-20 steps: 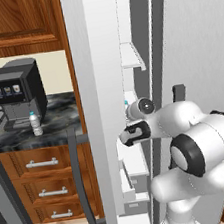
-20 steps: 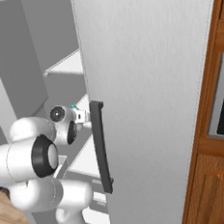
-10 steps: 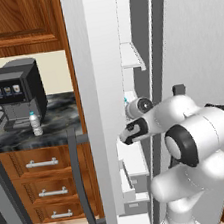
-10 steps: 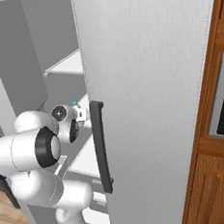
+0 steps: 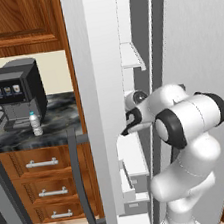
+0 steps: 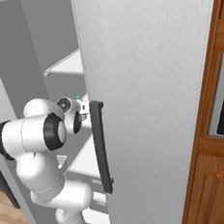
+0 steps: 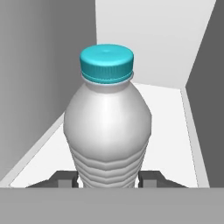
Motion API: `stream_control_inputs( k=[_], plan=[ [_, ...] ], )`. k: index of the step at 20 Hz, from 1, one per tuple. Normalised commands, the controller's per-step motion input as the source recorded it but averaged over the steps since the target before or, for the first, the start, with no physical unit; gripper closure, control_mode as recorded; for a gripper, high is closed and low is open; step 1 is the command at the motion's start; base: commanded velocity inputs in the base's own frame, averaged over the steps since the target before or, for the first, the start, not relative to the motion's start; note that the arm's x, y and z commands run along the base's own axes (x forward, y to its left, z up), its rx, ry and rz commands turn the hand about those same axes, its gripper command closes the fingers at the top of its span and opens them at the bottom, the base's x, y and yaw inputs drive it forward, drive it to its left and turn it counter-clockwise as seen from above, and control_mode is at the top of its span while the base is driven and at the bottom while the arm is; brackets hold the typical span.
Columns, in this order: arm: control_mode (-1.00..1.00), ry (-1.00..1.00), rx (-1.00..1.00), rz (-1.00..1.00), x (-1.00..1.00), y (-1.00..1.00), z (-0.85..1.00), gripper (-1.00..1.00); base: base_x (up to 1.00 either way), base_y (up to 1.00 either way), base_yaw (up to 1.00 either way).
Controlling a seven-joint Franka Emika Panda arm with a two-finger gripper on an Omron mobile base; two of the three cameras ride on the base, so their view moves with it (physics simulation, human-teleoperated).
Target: Take the bottled waters from the counter and place them in the freezer to freeze. Close the freezer door after placing the bottles.
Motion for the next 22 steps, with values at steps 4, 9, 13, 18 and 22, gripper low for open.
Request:
stream_control_inputs(
  k=[4, 9, 13, 18, 22],
  plan=[
    [-1.0, 0.0, 0.0, 0.0, 0.43, 0.0, -0.01, 1.0, 0.0, 0.0, 0.0],
    [-1.0, 0.0, 0.0, 0.0, 0.32, 0.0, -0.14, 1.0, 0.0, 0.0, 0.0],
    [-1.0, 0.0, 0.0, 0.0, 0.13, 0.0, -0.26, 1.0, 0.0, 0.0, 0.0],
    [-1.0, 0.0, 0.0, 0.0, 0.01, 0.0, -0.33, 1.0, 0.0, 0.0, 0.0],
    [-1.0, 0.0, 0.0, 0.0, 0.04, 0.0, -0.36, 1.0, 0.0, 0.0, 0.0]
  ],
)
